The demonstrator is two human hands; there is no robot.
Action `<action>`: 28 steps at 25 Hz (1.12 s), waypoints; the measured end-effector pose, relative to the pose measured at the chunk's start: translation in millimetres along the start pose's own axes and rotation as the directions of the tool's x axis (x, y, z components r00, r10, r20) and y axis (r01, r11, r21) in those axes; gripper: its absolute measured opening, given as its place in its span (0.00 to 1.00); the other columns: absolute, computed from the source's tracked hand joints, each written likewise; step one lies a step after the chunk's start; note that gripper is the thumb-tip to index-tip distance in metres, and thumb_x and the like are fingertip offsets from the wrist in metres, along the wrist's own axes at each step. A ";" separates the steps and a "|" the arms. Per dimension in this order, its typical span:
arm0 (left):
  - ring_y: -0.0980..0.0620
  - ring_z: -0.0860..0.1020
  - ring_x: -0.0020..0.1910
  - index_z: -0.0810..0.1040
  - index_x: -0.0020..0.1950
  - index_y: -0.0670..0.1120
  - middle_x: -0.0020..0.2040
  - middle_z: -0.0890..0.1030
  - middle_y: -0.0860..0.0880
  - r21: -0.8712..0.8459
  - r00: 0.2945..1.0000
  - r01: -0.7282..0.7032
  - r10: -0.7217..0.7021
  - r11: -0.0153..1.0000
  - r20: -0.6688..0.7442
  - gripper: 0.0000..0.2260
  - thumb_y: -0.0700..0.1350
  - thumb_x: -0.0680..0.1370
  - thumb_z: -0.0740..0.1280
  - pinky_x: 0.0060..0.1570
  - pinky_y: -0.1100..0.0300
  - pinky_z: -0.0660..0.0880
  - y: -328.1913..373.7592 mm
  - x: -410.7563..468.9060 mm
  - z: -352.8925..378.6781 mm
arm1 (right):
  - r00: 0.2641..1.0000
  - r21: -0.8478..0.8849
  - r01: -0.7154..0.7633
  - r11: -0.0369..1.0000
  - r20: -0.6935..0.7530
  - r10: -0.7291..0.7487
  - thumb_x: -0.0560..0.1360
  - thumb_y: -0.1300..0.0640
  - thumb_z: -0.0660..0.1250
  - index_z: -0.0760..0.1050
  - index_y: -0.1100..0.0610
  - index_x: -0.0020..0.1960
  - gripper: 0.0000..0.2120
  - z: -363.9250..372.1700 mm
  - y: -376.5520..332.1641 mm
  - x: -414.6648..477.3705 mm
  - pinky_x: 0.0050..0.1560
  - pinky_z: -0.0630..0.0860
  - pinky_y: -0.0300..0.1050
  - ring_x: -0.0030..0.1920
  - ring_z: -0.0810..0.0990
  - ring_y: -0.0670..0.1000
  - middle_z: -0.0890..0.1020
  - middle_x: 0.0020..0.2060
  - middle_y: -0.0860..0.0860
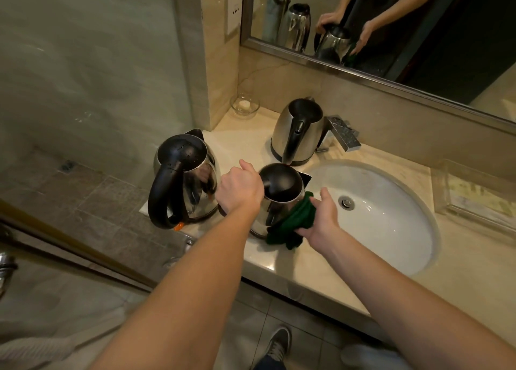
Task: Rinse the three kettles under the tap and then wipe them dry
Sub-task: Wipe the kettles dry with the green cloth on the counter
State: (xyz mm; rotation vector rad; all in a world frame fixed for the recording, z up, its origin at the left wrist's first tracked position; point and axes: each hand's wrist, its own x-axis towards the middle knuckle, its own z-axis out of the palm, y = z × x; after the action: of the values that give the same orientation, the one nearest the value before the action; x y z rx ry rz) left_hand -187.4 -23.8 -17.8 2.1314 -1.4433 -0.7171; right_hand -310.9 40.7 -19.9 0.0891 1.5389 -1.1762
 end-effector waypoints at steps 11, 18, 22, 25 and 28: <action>0.37 0.77 0.58 0.72 0.68 0.42 0.58 0.80 0.39 -0.081 0.993 0.117 -0.115 0.990 0.028 0.31 0.64 0.82 0.45 0.55 0.48 0.72 -1.6 -5.4 0.8 | 0.971 0.007 0.115 0.993 0.210 -0.114 0.74 0.32 0.60 0.69 0.49 0.70 0.31 60.3 24.0 0.7 0.65 0.74 0.57 0.59 0.78 0.54 0.80 0.58 0.53; 0.37 0.76 0.60 0.71 0.67 0.41 0.60 0.79 0.38 -0.156 0.984 0.172 -0.175 0.973 -0.006 0.29 0.63 0.82 0.47 0.57 0.47 0.71 16.4 23.1 10.5 | 0.936 -0.046 0.109 0.993 0.340 -0.087 0.78 0.34 0.56 0.76 0.53 0.58 0.24 76.3 -8.5 25.1 0.68 0.71 0.56 0.61 0.78 0.54 0.81 0.57 0.54; 0.37 0.77 0.59 0.72 0.66 0.41 0.59 0.80 0.39 -0.172 0.980 0.181 -0.193 0.968 -0.055 0.29 0.62 0.82 0.48 0.56 0.47 0.71 25.7 47.4 14.6 | 0.930 -0.103 0.101 0.990 0.363 -0.057 0.78 0.35 0.56 0.72 0.52 0.59 0.23 93.8 -24.4 42.1 0.69 0.70 0.55 0.60 0.76 0.52 0.80 0.53 0.51; 0.37 0.77 0.58 0.72 0.65 0.41 0.59 0.80 0.38 -0.163 0.977 0.183 -0.197 0.969 -0.076 0.29 0.63 0.82 0.48 0.55 0.47 0.71 33.0 66.2 17.1 | 0.932 -0.139 0.095 0.986 0.359 -0.039 0.78 0.35 0.57 0.72 0.51 0.59 0.22 106.8 -35.2 54.7 0.69 0.70 0.55 0.60 0.76 0.53 0.79 0.53 0.51; 0.37 0.77 0.58 0.72 0.65 0.41 0.58 0.80 0.39 -0.166 0.971 0.201 -0.219 0.965 -0.098 0.28 0.62 0.82 0.48 0.52 0.48 0.71 41.8 82.2 23.0 | 0.927 -0.148 0.110 0.983 0.372 -0.048 0.77 0.34 0.59 0.73 0.54 0.66 0.29 117.8 -46.2 66.8 0.67 0.72 0.55 0.62 0.77 0.53 0.80 0.59 0.53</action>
State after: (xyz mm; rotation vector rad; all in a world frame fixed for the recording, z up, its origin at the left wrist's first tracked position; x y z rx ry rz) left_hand -205.7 -117.0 -21.9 2.1851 -1.0756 -0.7431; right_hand -280.4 -99.0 -27.1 -0.2939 1.3076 -1.0520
